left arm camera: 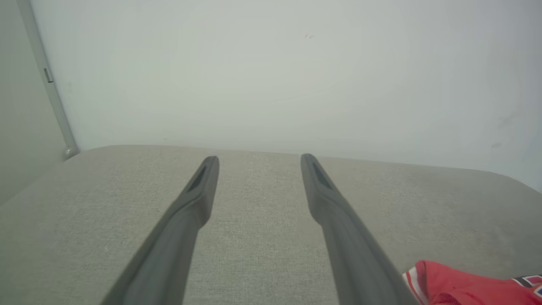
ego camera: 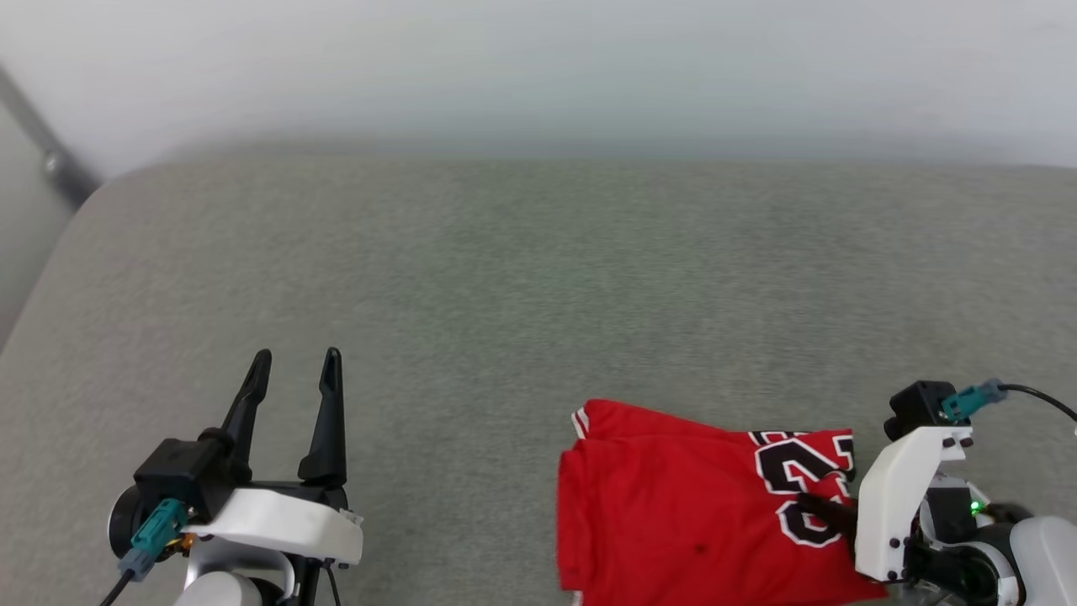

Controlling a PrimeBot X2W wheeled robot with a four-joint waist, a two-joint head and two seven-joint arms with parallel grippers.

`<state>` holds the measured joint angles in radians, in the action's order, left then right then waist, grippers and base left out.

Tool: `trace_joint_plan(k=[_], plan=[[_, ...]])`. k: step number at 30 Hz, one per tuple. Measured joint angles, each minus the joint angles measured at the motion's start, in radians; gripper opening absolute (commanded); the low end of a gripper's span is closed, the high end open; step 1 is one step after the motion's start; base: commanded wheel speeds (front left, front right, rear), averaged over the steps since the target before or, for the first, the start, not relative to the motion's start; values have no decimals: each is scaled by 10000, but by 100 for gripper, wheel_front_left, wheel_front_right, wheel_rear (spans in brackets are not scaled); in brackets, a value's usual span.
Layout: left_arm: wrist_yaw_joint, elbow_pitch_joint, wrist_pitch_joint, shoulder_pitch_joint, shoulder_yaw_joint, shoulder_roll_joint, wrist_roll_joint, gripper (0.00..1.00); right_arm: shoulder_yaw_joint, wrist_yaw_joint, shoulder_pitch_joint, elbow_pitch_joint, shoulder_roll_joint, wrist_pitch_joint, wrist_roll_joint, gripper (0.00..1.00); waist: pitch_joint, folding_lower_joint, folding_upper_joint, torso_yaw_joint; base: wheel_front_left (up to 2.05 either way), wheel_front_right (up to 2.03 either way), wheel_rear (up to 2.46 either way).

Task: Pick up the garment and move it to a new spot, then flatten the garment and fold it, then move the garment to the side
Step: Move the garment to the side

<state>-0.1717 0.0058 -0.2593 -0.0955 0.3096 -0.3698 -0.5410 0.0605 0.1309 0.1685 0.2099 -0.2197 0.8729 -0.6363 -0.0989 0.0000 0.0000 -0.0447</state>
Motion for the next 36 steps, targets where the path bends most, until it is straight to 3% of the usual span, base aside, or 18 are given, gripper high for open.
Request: trace_joint_plan(k=[7, 12, 21, 22, 31, 34, 35, 36], plan=[[-125, -305, 15, 209, -52, -84, 2, 100, 796, 4, 531, 52, -848, -374, 1868, 0, 271, 0, 0, 1245, 0, 0, 0], [-130, -922, 161, -100, -71, -253, 98, 100, 596, 2, 1463, 282, -943, -640, 2792, 0, -13, 0, 0, 2635, 0, 0, 0], [221, -1954, 1072, -2359, -46, -1064, 736, 100, -1379, 4, 3263, 1542, -1005, -2127, 3946, 0, -2104, 1, 0, 3939, 0, 0, 0], [370, -2282, 1267, -3283, -4, -1198, 945, 100, -2378, 4, 3912, 1889, -1191, -2665, 4284, 0, -2979, 1, 0, 4134, 0, 0, 0], [660, -3057, 2109, -5125, -29, -1820, 1429, 100, -4401, 4, 5394, 2431, -1505, -4295, 5055, 0, -5425, 2, 0, 4415, 0, 0, 0], [704, -3196, 2255, -5338, -42, -1954, 1511, 100, -4663, 2, 5753, 3016, -1538, -4849, 5216, 0, -6112, 2, 0, 4425, 0, 0, 0], [719, -3206, 2268, -5364, -38, -1977, 1513, 100, -4748, 4, 5861, 3168, -1501, -5074, 5300, 8, -6303, 2, 0, 4422, 0, 0, 0], [719, -3206, 2270, -5380, -27, -1981, 1513, 100, -4823, 4, 5929, 3277, -1463, -5419, 5515, 46, -6476, 3, 0, 4417, 0, 0, 0]])
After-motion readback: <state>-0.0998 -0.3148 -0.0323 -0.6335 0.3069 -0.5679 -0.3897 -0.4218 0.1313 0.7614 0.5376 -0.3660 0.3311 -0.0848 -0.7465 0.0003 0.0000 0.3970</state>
